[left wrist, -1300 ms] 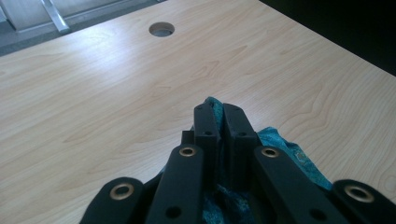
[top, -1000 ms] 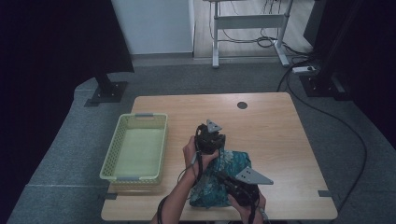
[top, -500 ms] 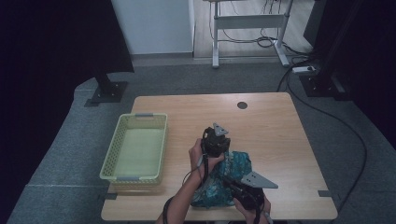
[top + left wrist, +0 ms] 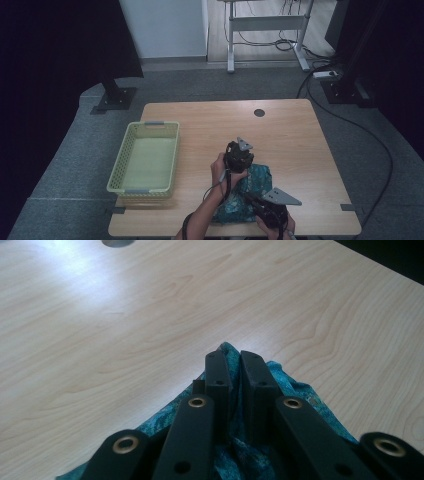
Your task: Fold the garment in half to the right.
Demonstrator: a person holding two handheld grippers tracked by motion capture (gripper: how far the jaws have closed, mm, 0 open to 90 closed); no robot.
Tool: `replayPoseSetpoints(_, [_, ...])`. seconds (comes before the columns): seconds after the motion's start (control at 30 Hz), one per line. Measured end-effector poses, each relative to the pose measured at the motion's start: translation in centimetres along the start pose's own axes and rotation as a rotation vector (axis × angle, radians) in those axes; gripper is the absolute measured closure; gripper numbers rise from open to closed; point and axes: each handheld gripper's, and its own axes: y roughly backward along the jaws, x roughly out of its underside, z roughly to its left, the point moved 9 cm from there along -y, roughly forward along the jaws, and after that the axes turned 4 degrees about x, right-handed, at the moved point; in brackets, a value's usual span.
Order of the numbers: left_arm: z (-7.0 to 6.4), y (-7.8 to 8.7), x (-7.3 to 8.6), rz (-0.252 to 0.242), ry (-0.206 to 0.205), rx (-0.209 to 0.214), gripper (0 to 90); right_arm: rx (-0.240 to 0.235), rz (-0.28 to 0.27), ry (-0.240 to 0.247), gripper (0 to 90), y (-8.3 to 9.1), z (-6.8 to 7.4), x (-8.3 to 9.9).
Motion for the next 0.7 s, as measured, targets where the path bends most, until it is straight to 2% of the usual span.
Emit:
replayPoseSetpoints(0.47, [-1.4, -2.1, 2.7, 0.062, -0.009, 0.021, 80.0, 0.052, 0.115, -0.004, 84.2, -0.6, -1.2, 3.5])
replayPoseSetpoints(0.7, [-1.7, -2.7, 3.6, 0.083, -0.005, 0.033, 76.2, 0.060, 0.145, -0.019, 84.0, -0.8, -1.5, 4.5])
